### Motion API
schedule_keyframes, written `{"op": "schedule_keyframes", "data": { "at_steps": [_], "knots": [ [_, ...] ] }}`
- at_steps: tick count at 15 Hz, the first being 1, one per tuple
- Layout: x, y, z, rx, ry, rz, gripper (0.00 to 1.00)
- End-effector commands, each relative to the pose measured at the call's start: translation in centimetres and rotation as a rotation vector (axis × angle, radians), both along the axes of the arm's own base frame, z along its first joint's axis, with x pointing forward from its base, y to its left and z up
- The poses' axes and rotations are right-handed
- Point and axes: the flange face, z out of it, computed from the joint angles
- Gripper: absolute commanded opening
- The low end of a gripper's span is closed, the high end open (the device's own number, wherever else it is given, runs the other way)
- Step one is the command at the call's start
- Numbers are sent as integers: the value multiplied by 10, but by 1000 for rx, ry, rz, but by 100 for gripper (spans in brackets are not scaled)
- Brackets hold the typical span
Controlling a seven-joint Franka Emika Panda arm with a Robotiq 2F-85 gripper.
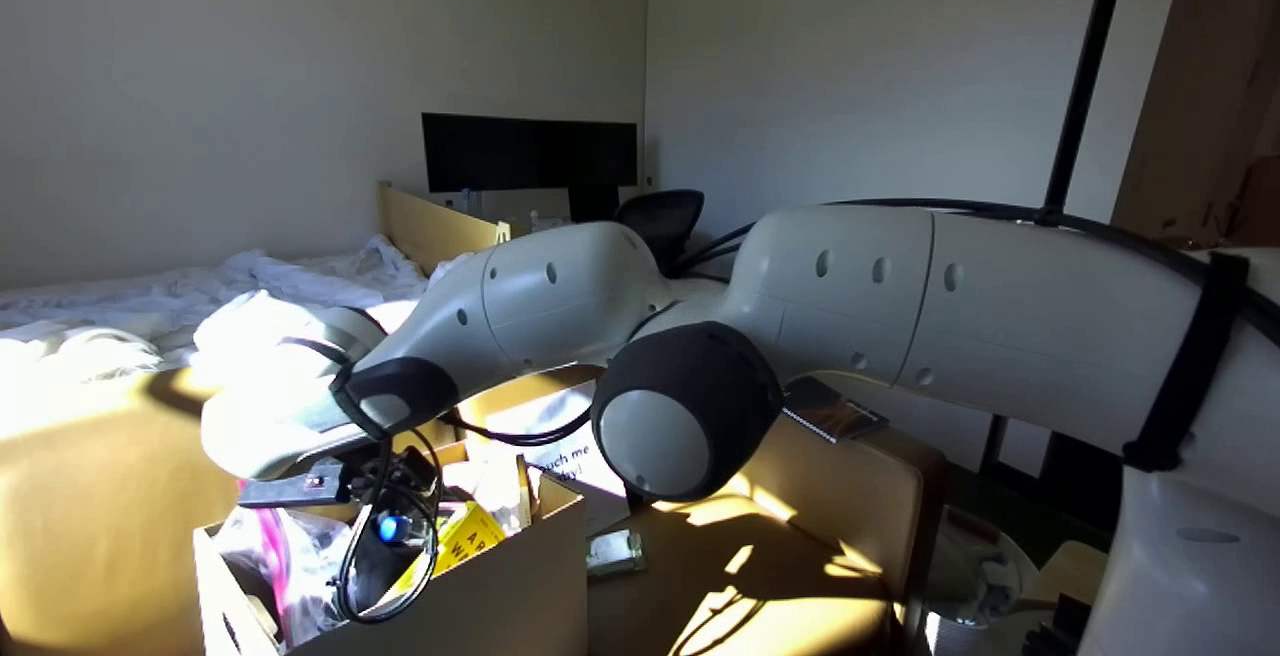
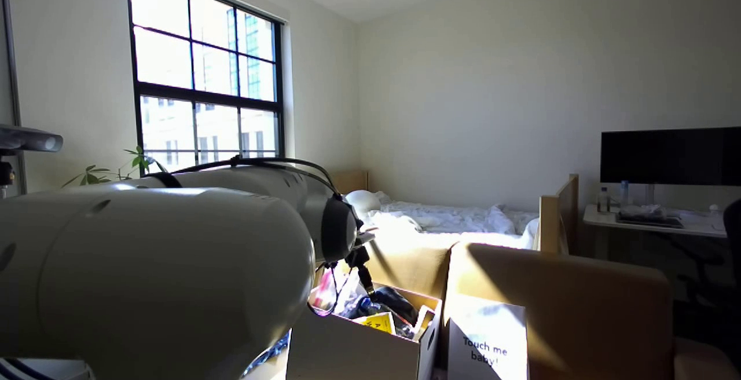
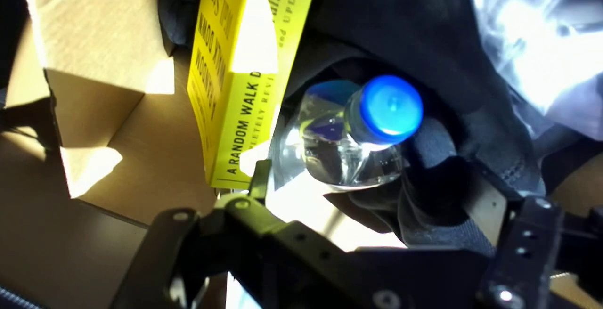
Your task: Remove the water bottle from the box and put it on the armrest
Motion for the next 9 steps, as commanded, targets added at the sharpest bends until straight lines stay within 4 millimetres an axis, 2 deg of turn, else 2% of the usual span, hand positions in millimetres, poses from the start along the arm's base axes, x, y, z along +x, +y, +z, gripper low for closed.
{"op": "schedule_keyframes", "data": {
  "at_steps": [1, 6, 9],
  "knots": [
    [8, 1, -10, 70, -48, 29, 100],
    [7, 23, -18, 252, -57, 130, 100],
    [7, 22, -5, 246, -22, 120, 100]
  ]
}}
